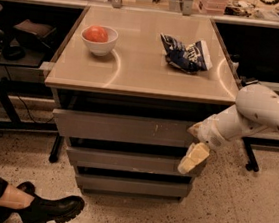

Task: Close top drawer

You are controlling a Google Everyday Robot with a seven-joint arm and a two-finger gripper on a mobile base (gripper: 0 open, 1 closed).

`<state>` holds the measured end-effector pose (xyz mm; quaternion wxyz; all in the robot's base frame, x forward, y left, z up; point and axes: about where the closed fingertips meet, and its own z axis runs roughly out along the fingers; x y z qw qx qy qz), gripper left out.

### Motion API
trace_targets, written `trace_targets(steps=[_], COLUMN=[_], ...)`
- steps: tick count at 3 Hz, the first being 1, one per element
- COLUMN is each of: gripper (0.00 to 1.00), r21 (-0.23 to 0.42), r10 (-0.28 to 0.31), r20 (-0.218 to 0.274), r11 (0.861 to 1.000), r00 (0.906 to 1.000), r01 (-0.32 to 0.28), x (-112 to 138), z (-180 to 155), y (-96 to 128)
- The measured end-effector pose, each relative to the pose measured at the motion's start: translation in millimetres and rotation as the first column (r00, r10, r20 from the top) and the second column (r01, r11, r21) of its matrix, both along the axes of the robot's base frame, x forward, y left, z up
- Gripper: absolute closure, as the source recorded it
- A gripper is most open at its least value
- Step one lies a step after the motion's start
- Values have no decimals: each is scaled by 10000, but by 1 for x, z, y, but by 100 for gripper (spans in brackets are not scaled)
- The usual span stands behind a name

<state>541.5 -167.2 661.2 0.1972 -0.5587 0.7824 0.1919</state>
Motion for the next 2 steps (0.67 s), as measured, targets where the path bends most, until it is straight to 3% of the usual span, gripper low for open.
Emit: trace_targets(steps=[1, 2], gripper=[0, 0], r21=[284, 284], r10=[-87, -87], r20=[107, 107], r11=[9996, 9996], r00=[9999, 9999], r01=[84, 84], x=[15, 13], z=[6, 6], y=[2, 1])
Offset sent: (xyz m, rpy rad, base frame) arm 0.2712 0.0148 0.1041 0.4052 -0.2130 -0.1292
